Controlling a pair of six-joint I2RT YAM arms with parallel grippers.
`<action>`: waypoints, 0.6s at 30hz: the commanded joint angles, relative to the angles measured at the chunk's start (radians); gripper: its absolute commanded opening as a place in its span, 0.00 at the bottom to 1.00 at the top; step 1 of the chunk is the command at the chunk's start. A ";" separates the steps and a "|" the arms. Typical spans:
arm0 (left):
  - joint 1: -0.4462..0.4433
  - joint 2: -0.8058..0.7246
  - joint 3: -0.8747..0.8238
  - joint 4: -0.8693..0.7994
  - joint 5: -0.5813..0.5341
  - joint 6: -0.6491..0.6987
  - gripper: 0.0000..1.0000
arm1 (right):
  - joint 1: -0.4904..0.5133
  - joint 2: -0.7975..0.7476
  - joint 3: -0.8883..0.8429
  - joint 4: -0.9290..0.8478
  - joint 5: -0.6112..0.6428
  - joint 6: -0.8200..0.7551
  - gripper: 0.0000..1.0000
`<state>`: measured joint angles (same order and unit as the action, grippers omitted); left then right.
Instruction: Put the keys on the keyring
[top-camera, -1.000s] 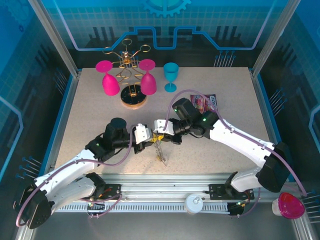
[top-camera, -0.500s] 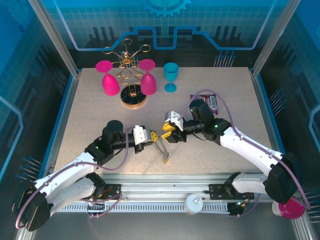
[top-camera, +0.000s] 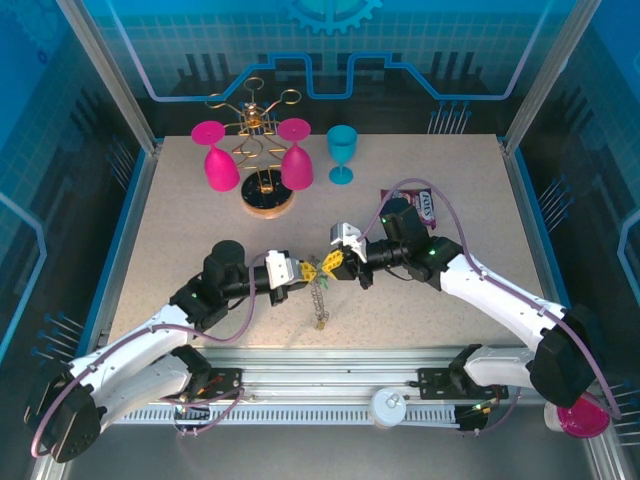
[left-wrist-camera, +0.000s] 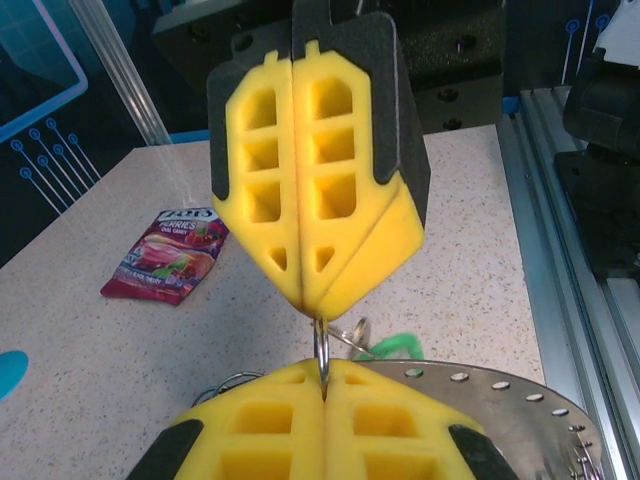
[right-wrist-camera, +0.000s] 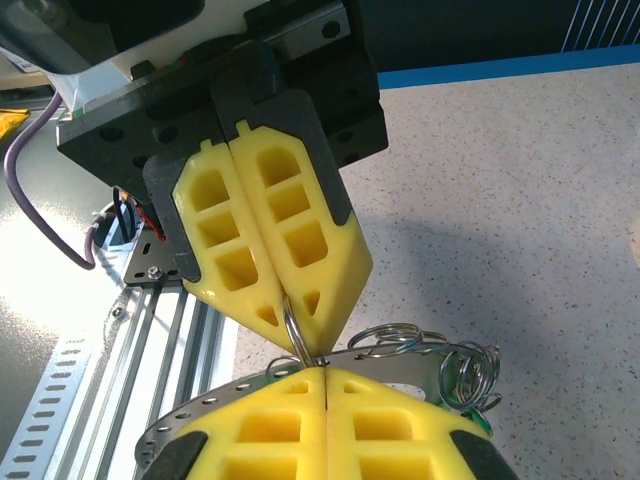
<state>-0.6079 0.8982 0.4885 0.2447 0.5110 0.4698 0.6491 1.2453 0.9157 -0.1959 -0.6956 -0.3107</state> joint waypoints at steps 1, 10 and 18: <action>-0.003 -0.012 -0.013 0.133 0.052 -0.032 0.00 | -0.010 0.004 0.000 -0.025 -0.004 -0.007 0.00; -0.003 0.036 -0.048 0.293 0.048 -0.109 0.00 | 0.005 -0.017 -0.031 0.099 0.016 0.075 0.15; -0.003 0.018 -0.056 0.280 0.042 -0.104 0.00 | -0.037 -0.092 -0.088 0.107 0.030 0.045 0.39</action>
<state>-0.6079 0.9340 0.4400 0.4553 0.5320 0.3729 0.6243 1.1790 0.8398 -0.1249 -0.6605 -0.2543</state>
